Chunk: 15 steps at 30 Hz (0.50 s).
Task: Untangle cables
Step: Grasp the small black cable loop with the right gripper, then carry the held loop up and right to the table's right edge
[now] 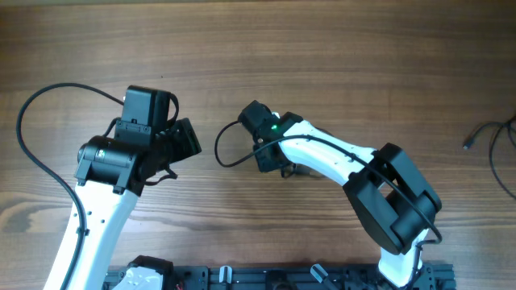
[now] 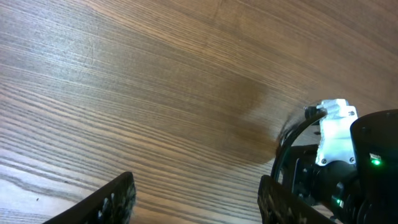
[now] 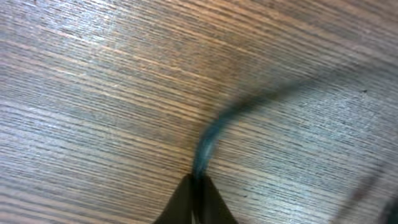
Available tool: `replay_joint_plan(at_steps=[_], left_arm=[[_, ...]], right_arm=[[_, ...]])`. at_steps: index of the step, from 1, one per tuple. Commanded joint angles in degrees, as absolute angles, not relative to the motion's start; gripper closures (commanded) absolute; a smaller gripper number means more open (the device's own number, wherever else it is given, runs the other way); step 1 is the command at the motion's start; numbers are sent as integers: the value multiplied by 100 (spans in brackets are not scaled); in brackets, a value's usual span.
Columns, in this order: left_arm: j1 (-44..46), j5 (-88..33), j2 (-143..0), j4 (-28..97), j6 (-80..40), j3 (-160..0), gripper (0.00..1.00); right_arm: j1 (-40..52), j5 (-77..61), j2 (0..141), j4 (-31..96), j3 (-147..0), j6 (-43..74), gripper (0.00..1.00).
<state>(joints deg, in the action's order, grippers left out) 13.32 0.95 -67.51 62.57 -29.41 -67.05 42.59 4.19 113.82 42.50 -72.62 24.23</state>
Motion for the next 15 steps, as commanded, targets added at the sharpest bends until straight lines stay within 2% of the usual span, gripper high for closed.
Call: replay_joint_plan(at_steps=[1, 8, 15], left_arm=[[1295, 45, -6766, 6239, -2871, -6751, 35], [1295, 45, -6766, 6265, -2871, -6751, 34], [1295, 45, -6766, 6263, -2871, -6751, 34]], right_arm=[[4235, -309, 11605, 4331, -7203, 2460, 96], [4147, -84, 10827, 4781, -8068, 2327, 96], [3503, 744, 9426, 5111, -8868, 1970, 96]])
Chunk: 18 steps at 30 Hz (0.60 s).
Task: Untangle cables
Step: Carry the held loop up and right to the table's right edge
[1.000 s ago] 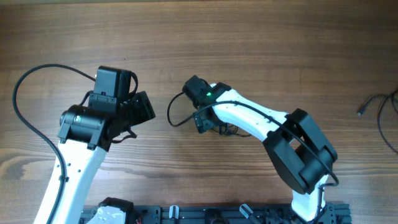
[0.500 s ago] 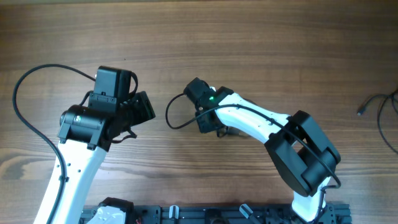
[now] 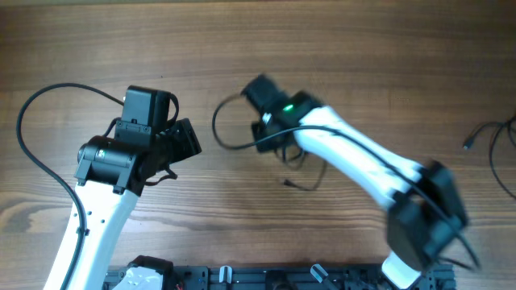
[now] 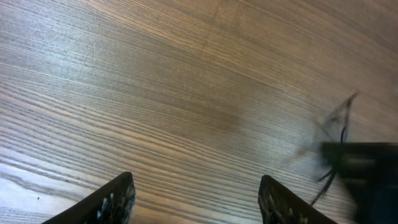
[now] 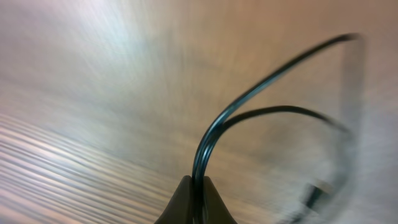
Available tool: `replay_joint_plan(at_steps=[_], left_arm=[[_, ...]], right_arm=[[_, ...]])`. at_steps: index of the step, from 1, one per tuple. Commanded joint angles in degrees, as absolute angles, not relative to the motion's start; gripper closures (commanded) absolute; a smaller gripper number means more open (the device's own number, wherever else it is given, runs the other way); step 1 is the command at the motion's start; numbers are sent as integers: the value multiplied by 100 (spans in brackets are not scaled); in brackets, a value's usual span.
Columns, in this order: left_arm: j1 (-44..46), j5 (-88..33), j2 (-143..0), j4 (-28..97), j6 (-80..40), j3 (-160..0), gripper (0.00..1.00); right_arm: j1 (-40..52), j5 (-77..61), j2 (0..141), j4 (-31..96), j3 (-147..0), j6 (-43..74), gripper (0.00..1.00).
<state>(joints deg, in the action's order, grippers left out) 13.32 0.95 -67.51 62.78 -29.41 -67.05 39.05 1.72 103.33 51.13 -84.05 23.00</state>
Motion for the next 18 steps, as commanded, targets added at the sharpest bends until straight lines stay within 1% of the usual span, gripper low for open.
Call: replay_joint_plan(at_steps=[1, 4, 8, 13, 18], left_arm=[[1295, 45, -6766, 6265, -2871, -6751, 34], [1295, 43, -6766, 6265, -2871, -6751, 34], [1295, 43, -6766, 6265, -2871, -6751, 34], [1295, 43, -6766, 6263, -2871, -6751, 33], [1295, 43, -6766, 6263, -2871, -6751, 32]], right_arm=[[3358, 897, 9201, 5098, -8932, 1938, 96], [2880, 1472, 8628, 5019, -9043, 1935, 96], [1903, 2143, 7881, 4665, -9065, 1925, 96], [423, 2134, 7356, 3577, -9065, 1332, 96], [-847, 2137, 7384, 2235, -9065, 576, 96]])
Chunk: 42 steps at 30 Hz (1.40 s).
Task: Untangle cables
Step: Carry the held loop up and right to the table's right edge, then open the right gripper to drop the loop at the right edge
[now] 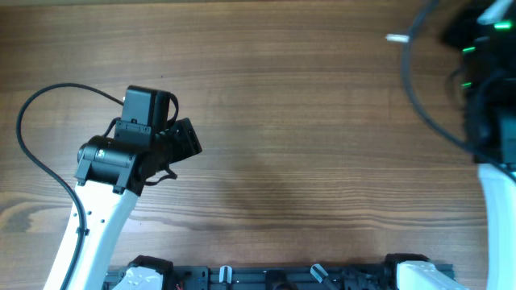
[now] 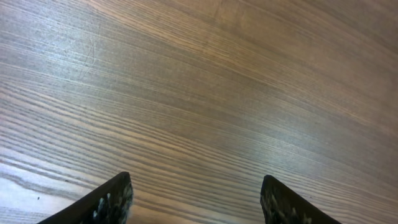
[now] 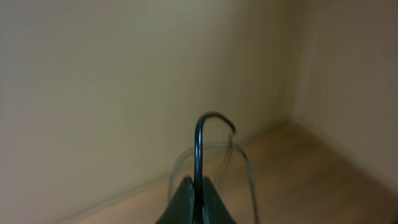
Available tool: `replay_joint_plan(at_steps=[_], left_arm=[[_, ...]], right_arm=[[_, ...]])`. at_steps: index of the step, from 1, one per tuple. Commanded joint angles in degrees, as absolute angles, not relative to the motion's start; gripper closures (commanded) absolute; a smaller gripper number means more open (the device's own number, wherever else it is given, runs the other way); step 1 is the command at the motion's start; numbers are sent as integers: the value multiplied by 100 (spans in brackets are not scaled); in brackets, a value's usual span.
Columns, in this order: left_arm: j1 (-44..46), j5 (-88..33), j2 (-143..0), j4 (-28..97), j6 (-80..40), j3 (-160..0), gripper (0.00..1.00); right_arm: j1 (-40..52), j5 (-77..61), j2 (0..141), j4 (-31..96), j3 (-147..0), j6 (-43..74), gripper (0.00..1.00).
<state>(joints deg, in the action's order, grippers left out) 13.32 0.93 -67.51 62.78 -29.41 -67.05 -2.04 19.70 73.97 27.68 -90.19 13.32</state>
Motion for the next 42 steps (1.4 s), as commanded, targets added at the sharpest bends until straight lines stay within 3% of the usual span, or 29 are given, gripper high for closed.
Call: replay_joint_plan(at_steps=[1, 11, 24, 31, 32, 36, 42], left_arm=[[1295, 43, -6766, 6263, -2871, -6751, 32], [1299, -128, -6766, 6263, -2567, -6751, 32], [1302, -285, -6768, 6259, -2569, -6751, 32], [1302, -368, -6768, 6230, -2571, -6751, 32], [1302, -388, -6768, 6235, -2569, -6751, 32], [1302, -451, -6768, 6237, -2569, -6751, 32], [1302, -451, -6768, 6246, -2569, -6751, 32]], right_arm=[[-1105, 2137, 7450, 1990, -9065, 471, 96], [-3218, 1446, 8628, 1013, -9065, 1179, 96], [-4904, -228, 9708, 412, -9080, 2152, 96], [-5465, -440, 10079, 893, -9078, 2995, 96], [-5478, -440, 10145, 1035, -9078, 3017, 89], [-5472, -440, 10377, 1581, -9074, 3009, 0], [-5472, -373, 10604, 2834, -9074, 3673, 0]])
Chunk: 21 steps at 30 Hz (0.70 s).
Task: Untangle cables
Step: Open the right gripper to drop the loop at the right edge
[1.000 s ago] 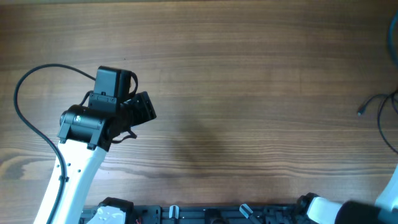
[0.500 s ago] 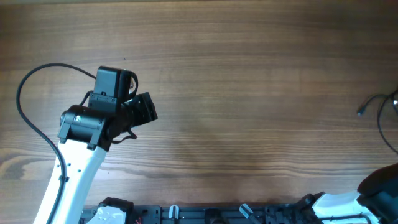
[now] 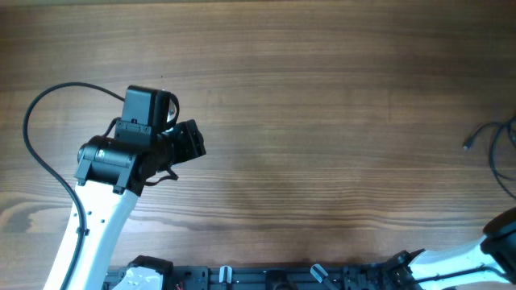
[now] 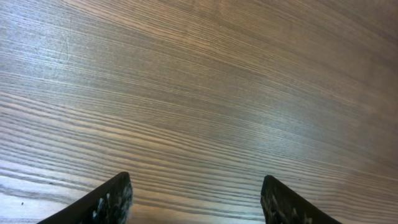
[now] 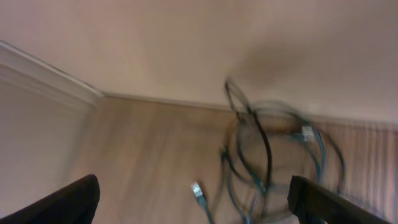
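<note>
A bunch of thin black cables (image 5: 264, 149) lies looped on the wood in the blurred right wrist view, one small plug (image 5: 197, 188) sticking out at its left. My right gripper (image 5: 193, 200) is open above it, holding nothing. Overhead, only part of the cables (image 3: 493, 147) shows at the table's right edge, with a plug end (image 3: 468, 145). My left gripper (image 3: 191, 142) is over the left half of the table. It (image 4: 196, 199) is open over bare wood, far from the cables.
The left arm's own black lead (image 3: 40, 137) arcs over the table's left side. The right arm (image 3: 504, 235) shows only at the bottom right corner. A black rail (image 3: 266, 278) runs along the near edge. A pale wall (image 5: 155, 43) stands behind the cables.
My right gripper was shut on a black cable, held up at the far right. Now it is open, and the cables lie at the right edge. The left gripper shifted slightly.
My right gripper was shut on a black cable at the table's middle, close to the open left gripper. Then it held the cable a little further back, then at the far right. Now the cable is let go at the right edge.
</note>
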Available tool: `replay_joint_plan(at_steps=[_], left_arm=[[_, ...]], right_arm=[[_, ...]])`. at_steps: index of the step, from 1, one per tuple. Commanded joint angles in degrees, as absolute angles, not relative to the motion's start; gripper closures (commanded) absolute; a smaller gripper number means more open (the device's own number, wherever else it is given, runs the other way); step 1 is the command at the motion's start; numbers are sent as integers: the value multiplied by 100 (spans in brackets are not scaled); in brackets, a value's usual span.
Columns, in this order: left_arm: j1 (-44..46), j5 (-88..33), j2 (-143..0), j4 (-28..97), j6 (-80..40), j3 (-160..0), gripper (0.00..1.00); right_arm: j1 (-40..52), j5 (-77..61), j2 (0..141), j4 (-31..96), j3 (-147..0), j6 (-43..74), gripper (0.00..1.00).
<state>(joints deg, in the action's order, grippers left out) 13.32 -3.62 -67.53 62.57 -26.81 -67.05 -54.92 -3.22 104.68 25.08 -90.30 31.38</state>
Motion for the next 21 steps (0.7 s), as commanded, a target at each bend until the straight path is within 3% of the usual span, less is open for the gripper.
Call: replay_joint_plan(at_steps=[1, 9, 13, 16, 21], left_arm=[[1302, -451, -6768, 6246, -2569, -6751, 32], [1302, -449, -6768, 6241, -2567, -6751, 31], [1302, -451, -6768, 6243, -2565, -6751, 31], [1299, -449, -6768, 6213, -2462, -6751, 31], [1299, -447, -6768, 5944, -2418, -6751, 31]], right_arm=[[-5472, -355, 10610, 3085, -9074, 3826, 0], [-5345, -777, 10608, 4106, -9074, 4123, 1], [-5201, -2108, 10608, 4250, -9074, 4080, 0], [-4932, -3494, 10608, 3999, -9074, 3229, 0], [-4003, -3756, 10606, 4005, -9076, 1586, 0]])
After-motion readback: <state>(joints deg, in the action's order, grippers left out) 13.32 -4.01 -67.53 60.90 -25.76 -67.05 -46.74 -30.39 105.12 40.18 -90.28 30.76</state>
